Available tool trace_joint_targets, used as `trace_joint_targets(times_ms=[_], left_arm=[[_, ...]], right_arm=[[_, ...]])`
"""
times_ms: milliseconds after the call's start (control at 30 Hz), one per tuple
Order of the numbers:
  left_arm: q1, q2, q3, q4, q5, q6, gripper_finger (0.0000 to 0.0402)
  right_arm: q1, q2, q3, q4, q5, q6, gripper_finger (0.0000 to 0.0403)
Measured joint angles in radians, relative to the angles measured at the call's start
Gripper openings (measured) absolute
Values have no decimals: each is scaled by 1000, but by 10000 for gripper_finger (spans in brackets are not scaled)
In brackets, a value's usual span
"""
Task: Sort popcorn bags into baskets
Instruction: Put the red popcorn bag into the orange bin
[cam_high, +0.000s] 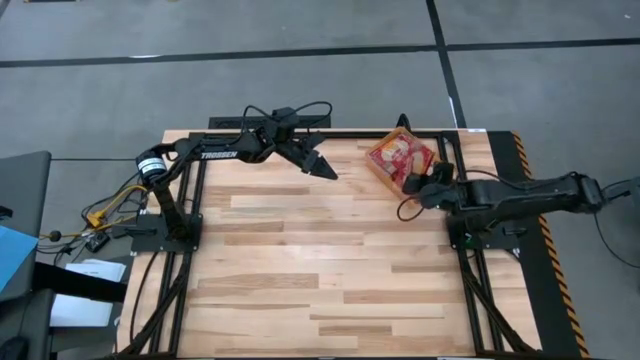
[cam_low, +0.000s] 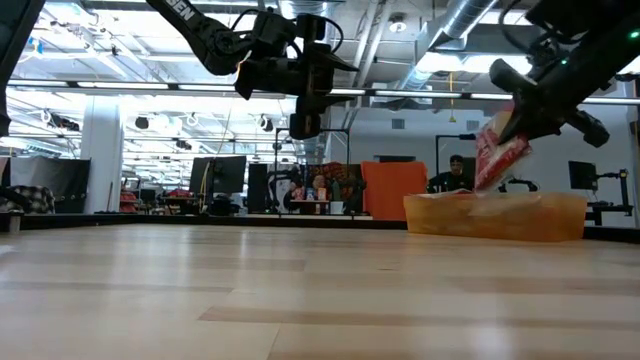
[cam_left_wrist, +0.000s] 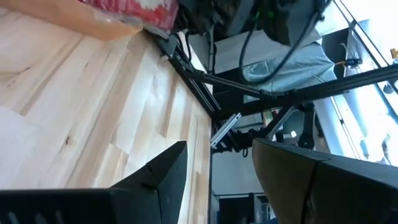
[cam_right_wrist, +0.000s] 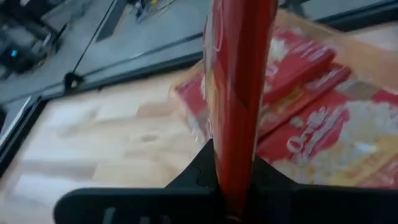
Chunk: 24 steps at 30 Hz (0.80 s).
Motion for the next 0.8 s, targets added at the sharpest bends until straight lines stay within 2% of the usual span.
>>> trace_joint_targets(times_ms=[233,400,600,800], left_arm=[[0,0,0,0,3,21,169],[0,0,0,-1,4,47,169],[0,1,-1,-1,5,69,169],[0,1,-1,-3,13,73,169]], right_arm=[[-133,23,0,-17,-32,5,65],[-215,67,0,-41,-129,-38,86],[-249,121,0,-49,-200,-107,154],[-259,90,0,-143,-223,-129,221]])
